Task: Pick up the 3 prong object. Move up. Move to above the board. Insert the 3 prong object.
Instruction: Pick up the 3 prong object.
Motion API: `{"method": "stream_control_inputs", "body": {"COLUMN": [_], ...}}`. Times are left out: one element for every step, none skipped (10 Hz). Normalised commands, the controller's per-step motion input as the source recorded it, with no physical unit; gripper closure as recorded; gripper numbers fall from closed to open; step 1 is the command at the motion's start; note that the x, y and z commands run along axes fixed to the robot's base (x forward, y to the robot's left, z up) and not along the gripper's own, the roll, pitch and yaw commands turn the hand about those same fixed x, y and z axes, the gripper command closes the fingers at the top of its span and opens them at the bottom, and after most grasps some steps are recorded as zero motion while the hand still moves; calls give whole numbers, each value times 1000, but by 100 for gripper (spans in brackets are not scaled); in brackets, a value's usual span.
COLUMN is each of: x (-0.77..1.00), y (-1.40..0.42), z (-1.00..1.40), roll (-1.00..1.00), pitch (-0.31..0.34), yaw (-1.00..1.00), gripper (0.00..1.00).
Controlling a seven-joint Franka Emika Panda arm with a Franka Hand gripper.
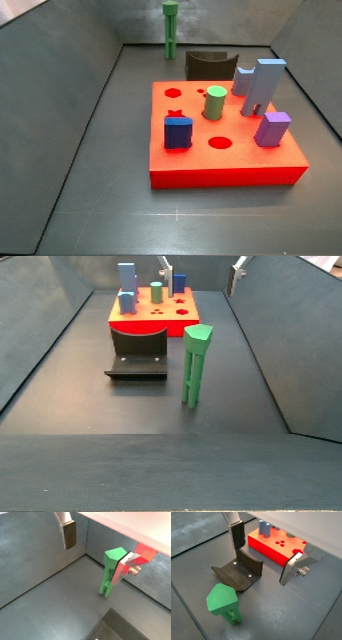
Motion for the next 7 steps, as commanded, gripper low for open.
{"method": "stream_control_inputs", "body": {"x": [-40,0,80,309,331,243,0], "y": [11,240,469,457,469,540,551], "z": [0,-149,-17,0,0,0,-151], "roll": [0,20,0,-77,-81,-90,-81], "pitch": [-29,3,36,0,7,20,0], "yaw": [0,203,334,366,337,311,306], "gripper": [0,0,0,0,0,0,0]}}
